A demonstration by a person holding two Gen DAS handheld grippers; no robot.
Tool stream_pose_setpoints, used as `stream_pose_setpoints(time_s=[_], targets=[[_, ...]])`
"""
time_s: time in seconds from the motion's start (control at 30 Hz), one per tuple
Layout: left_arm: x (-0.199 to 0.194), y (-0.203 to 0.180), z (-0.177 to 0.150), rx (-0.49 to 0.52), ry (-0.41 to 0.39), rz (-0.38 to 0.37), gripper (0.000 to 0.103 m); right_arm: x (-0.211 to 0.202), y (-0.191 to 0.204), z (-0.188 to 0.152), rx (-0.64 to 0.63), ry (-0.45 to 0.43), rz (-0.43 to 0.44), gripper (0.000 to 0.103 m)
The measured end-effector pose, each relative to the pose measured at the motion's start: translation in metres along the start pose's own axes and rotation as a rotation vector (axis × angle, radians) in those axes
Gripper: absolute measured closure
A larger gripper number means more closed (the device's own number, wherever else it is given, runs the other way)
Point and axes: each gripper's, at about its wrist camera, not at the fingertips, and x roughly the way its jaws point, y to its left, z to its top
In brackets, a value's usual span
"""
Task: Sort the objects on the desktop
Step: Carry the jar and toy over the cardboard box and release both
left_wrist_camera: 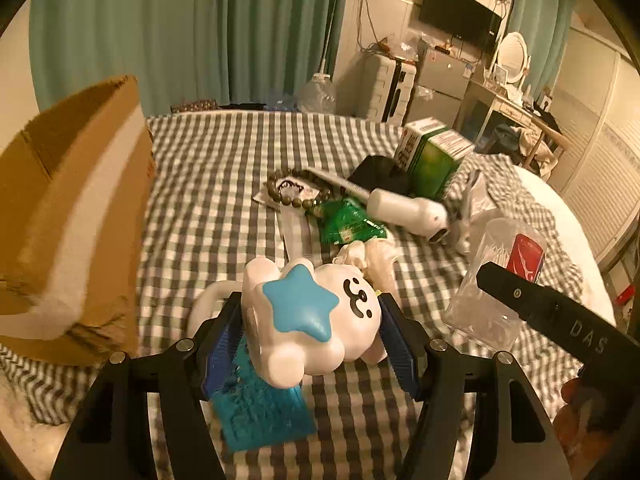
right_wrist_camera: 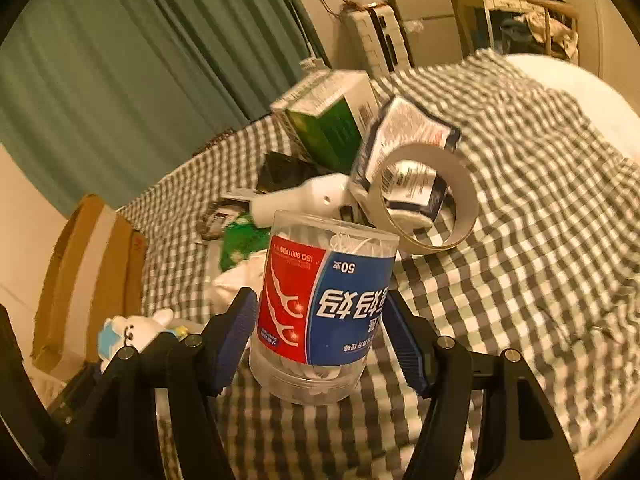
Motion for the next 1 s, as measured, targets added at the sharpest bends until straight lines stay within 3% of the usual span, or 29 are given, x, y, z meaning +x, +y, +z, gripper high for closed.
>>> stream_pose_setpoints(time_s=[0.3,0.63,1.0], targets=[[-0.055,0.012,0.005,0.002,0.005,0.036,0.036,-0.067,0.038,-0.012,-0.08,-0.057,0.003,0.038],[-0.121,0.05,0.034,0.01,-0.057,0.059,0.036,-0.137,0.104,-0.016,-0.191,-0.16,0.037,0.038],[-0.169,0.114,0.078,-0.004,-0.128,0.11,0.036,-0.159,0.183,-0.018,-0.308,-0.198,0.089,0.038]])
